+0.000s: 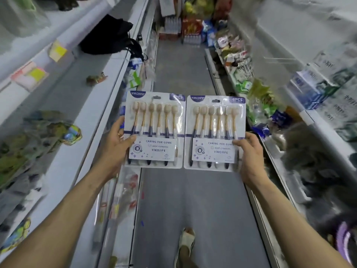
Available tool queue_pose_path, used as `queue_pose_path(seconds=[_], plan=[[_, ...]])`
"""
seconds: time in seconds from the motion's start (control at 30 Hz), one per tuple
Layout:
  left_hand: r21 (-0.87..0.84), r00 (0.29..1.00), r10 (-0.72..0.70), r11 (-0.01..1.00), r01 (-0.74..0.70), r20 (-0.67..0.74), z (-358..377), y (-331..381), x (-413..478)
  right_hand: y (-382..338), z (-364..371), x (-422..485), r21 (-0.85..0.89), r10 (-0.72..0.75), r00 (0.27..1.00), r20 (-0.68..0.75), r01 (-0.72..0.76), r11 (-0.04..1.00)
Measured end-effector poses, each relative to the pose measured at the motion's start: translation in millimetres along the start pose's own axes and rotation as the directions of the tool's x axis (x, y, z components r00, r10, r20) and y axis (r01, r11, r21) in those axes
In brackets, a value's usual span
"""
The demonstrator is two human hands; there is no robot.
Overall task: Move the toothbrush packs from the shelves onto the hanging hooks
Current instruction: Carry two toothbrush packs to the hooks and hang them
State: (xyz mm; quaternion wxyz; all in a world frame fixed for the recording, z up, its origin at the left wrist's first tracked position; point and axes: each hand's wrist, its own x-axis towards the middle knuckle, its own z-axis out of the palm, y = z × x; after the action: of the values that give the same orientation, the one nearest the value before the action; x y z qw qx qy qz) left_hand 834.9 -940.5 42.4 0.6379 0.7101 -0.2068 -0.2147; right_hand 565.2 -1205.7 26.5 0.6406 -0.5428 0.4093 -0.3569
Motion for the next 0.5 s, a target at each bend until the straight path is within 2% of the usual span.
queue_pose_path(seconds=[0.23, 0.5], plan=[[0.014, 0.999, 0.036, 0.999, -0.036, -0.025, 35, 16, 107, -33, 22, 121, -0.013, -0.030, 0.999, 0.042, 0.030, 0.999], [-0.039, 0.999, 0.006, 0.999, -0.008, -0.047, 75, 30, 221, -51, 56, 236, -0.012, -0.023, 0.999, 0.042, 0.023, 1.000]])
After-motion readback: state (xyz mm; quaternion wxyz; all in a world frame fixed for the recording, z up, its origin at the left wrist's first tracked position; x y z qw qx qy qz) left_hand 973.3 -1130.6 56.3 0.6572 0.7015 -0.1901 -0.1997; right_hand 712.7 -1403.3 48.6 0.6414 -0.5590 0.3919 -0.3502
